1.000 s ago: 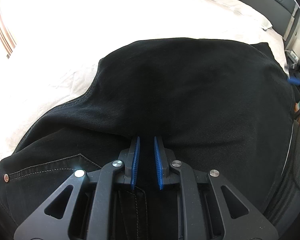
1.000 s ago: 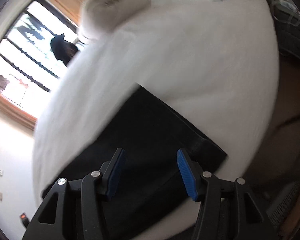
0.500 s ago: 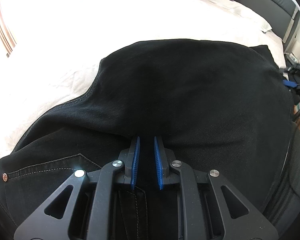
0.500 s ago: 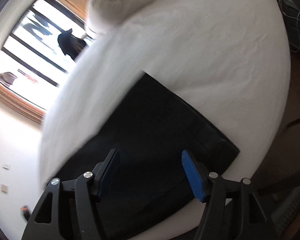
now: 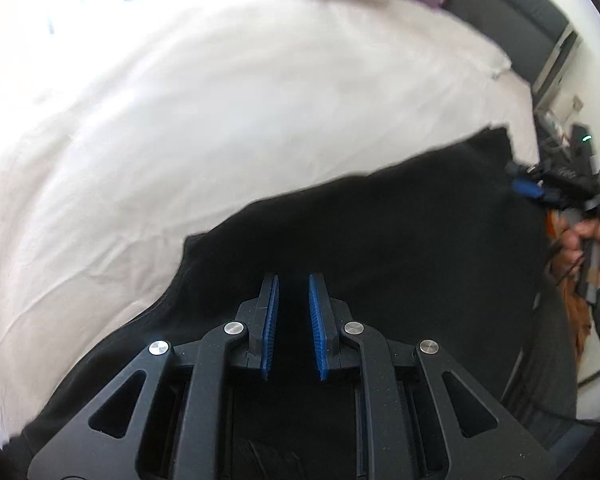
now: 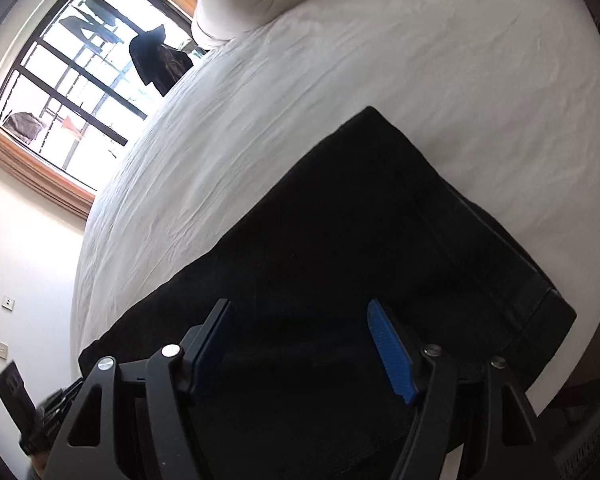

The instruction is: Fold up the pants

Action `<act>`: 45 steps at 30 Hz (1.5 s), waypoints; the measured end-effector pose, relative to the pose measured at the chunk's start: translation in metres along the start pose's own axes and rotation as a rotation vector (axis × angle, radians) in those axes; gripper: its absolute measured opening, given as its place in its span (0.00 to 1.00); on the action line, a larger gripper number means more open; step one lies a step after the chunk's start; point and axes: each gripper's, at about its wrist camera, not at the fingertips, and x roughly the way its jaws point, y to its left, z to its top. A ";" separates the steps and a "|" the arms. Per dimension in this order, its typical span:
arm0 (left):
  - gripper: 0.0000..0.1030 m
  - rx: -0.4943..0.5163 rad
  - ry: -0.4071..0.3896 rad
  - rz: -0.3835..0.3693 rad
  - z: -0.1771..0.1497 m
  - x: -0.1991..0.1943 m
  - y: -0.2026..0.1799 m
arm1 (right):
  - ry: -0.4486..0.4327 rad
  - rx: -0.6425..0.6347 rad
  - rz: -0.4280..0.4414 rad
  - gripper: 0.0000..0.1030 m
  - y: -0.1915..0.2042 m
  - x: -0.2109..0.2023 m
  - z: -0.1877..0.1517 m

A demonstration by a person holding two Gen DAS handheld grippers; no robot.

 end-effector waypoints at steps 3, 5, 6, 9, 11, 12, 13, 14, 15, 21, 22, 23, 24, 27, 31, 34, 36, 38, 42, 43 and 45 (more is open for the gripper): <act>0.14 -0.050 0.025 -0.064 0.016 0.024 0.023 | 0.007 -0.023 -0.012 0.70 0.006 0.002 0.001; 0.14 -0.077 0.007 -0.059 0.029 0.027 0.033 | 0.016 -0.043 -0.021 0.70 0.008 0.000 0.001; 0.15 -0.078 -0.005 -0.008 0.037 0.030 0.038 | 0.020 -0.049 -0.025 0.70 0.002 -0.003 0.002; 0.15 -0.101 -0.018 0.097 0.055 0.030 0.052 | 0.029 -0.071 -0.039 0.71 0.001 -0.004 0.002; 0.15 -0.112 -0.062 0.110 0.060 0.015 0.057 | 0.037 -0.093 -0.061 0.71 0.007 -0.003 0.004; 0.15 -0.117 -0.094 0.092 0.059 0.003 0.058 | 0.040 -0.104 -0.072 0.71 0.010 -0.004 0.004; 0.15 -0.110 -0.123 0.085 0.057 -0.009 0.057 | 0.044 -0.109 -0.078 0.71 0.014 -0.006 0.006; 0.15 -0.098 -0.134 0.081 0.054 -0.016 0.055 | 0.046 -0.111 -0.061 0.71 0.018 -0.009 0.007; 0.15 -0.082 -0.143 0.056 0.049 -0.023 0.050 | 0.044 -0.120 -0.029 0.71 0.022 -0.013 0.009; 0.15 0.064 0.024 -0.080 0.020 0.015 0.015 | 0.099 -0.202 0.009 0.71 0.053 0.007 0.005; 0.15 0.041 0.040 -0.079 0.019 0.026 0.020 | 0.109 -0.200 0.000 0.71 0.053 0.010 0.002; 0.15 -0.023 0.022 -0.117 0.021 0.030 0.031 | 0.112 -0.200 -0.006 0.71 0.051 0.013 -0.001; 0.15 -0.115 0.008 -0.161 0.025 0.031 0.047 | 0.111 -0.200 -0.007 0.71 0.050 0.015 -0.001; 0.15 -0.213 -0.027 -0.053 0.041 0.023 0.072 | 0.104 -0.193 -0.026 0.71 0.043 0.012 -0.001; 0.15 -0.113 -0.049 -0.122 0.052 0.009 0.050 | 0.088 -0.159 -0.037 0.71 0.034 -0.009 0.001; 0.15 0.056 0.008 -0.208 0.053 0.029 0.001 | 0.082 -0.209 0.056 0.71 0.054 -0.011 -0.003; 0.15 0.089 0.050 -0.153 0.051 0.050 -0.011 | 0.109 -0.240 0.086 0.71 0.067 -0.001 -0.006; 0.15 0.010 0.022 -0.200 0.055 0.057 0.010 | 0.142 -0.270 0.091 0.71 0.079 0.013 -0.011; 0.15 -0.087 -0.021 -0.080 0.062 0.044 0.061 | 0.159 -0.259 0.047 0.71 0.073 0.025 -0.008; 0.15 -0.096 -0.032 -0.019 0.061 0.036 0.070 | 0.154 -0.250 0.041 0.71 0.073 0.022 -0.006; 0.15 -0.129 -0.056 0.011 0.059 0.024 0.087 | 0.134 -0.253 0.067 0.71 0.074 0.011 -0.004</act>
